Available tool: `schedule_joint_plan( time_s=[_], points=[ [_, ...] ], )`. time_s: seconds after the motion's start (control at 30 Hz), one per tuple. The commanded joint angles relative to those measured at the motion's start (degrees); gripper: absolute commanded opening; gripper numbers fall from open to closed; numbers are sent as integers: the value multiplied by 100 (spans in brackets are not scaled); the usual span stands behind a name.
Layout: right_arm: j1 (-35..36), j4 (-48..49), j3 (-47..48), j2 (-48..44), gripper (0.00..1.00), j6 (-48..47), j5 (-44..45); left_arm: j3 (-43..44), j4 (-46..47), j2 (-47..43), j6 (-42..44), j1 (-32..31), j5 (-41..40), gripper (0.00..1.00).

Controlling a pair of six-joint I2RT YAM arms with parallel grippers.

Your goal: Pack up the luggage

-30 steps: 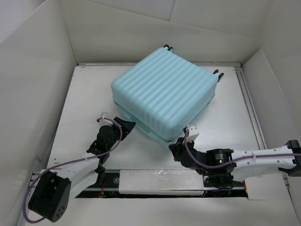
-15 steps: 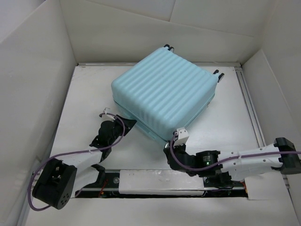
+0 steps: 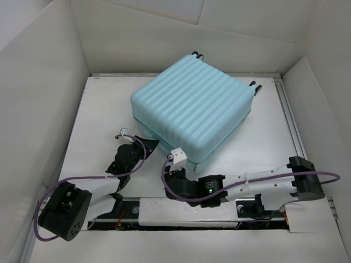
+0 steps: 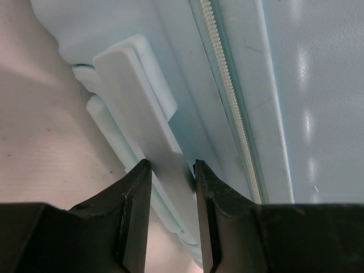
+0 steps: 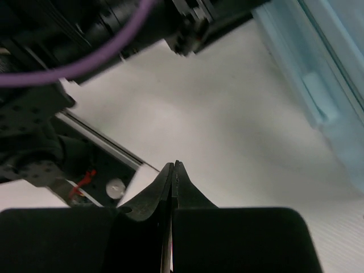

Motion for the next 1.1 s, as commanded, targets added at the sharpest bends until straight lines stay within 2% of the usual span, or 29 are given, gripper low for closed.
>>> schedule_joint_plan(
  time_s=[0.0, 0.07, 0.1, 0.13, 0.2, 0.23, 0.3, 0.4, 0.43, 0.57, 0.7, 0.87, 0.97, 1.07],
  points=[
    [32, -346, 712, 216, 0, -86, 294, -213, 354, -216, 121, -173, 456, 0],
    [32, -779, 652, 112, 2, 520, 487, -213, 144, -339, 252, -173, 455, 0],
    [32, -929, 399, -3, 7, 714, 549, -213, 143, -444, 252, -173, 455, 0],
    [32, -1044, 205, -317, 21, 890, 550, -213, 82, -445, 252, -173, 455, 0],
    [32, -1097, -417, -696, 34, 1303, 550, -161, 28, -524, 305, -173, 455, 0],
    [93, -1228, -586, -1037, 44, 1470, 497, -100, -24, -524, 366, -173, 455, 0],
    [155, -1396, -868, -1303, 50, 1656, 497, -99, -24, -524, 367, -173, 455, 0],
    [207, -1975, -1123, -1532, 53, 2189, 497, -99, -24, -594, 367, -173, 525, 0],
    [268, -2125, -1124, -1533, 53, 2297, 567, -99, -24, -595, 367, -173, 525, 0],
    [269, -2776, -949, -1305, 65, 2685, 812, -99, -147, -814, 367, -173, 525, 0],
    [269, -3021, -764, -1006, 69, 2737, 1023, -99, -261, -981, 419, -173, 525, 0],
    [-47, -3172, -623, -1006, 69, 2737, 1208, -152, -262, -1034, 419, -173, 578, 0],
    [-187, -2436, -693, -1058, 64, 1915, 1157, -152, -262, -1034, 419, -173, 630, 0],
    [-354, -1951, -755, -1058, 60, 1499, 1095, -204, -262, -1034, 419, -173, 631, 0]
  ],
)
